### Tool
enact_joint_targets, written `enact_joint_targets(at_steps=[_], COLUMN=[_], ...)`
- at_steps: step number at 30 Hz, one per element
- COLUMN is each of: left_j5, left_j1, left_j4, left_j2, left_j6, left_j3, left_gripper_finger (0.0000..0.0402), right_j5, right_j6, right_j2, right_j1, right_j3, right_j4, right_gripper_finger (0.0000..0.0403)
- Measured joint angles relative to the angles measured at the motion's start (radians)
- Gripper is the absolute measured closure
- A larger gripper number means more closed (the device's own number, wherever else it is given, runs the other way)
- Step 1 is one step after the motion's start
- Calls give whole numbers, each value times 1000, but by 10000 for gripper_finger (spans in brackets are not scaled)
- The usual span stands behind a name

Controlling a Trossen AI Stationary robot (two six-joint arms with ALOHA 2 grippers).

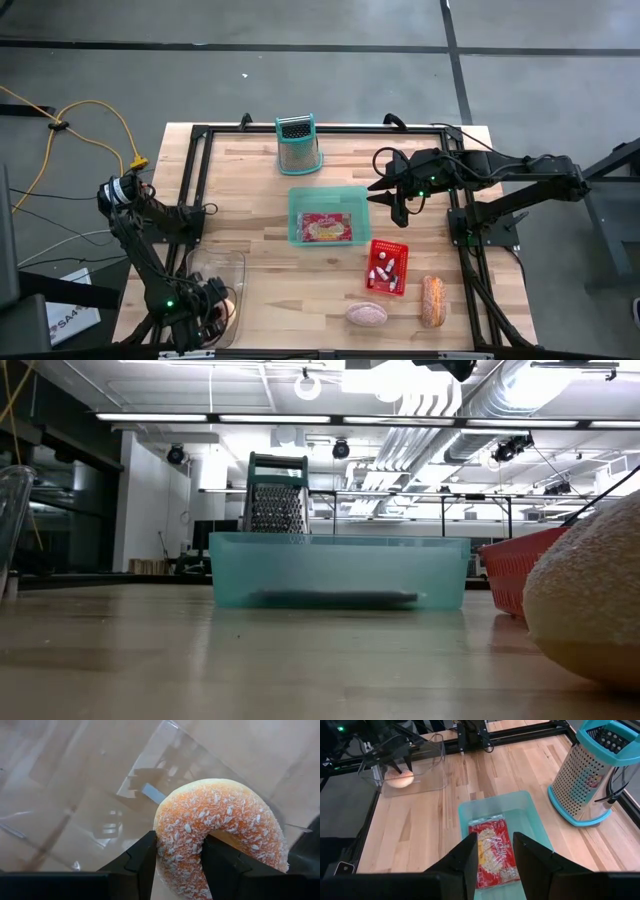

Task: Pick & Place Food Item
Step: Put the doughnut into the transparent bin

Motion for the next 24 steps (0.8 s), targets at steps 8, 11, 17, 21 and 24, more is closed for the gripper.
enact_joint_targets(at_steps=[8,11,17,21,24], left_j5=[15,15,15,14,14], left_j1=[12,12,12,12,12], left_j4=[29,29,29,28,28], left_j2=[0,0,0,0,0], left_j6=[11,18,39,56,56], left_j3=[0,0,0,0,0], left_gripper_finger=[266,266,264,249,229], right_j5=[0,0,0,0,0], right_j6=[0,0,0,0,0], right_j2=[0,0,0,0,0], right_j1=[0,0,0,0,0], right_j3=[0,0,0,0,0], right_j4=[0,0,0,0,0], right_gripper_finger=[291,291,291,291,291])
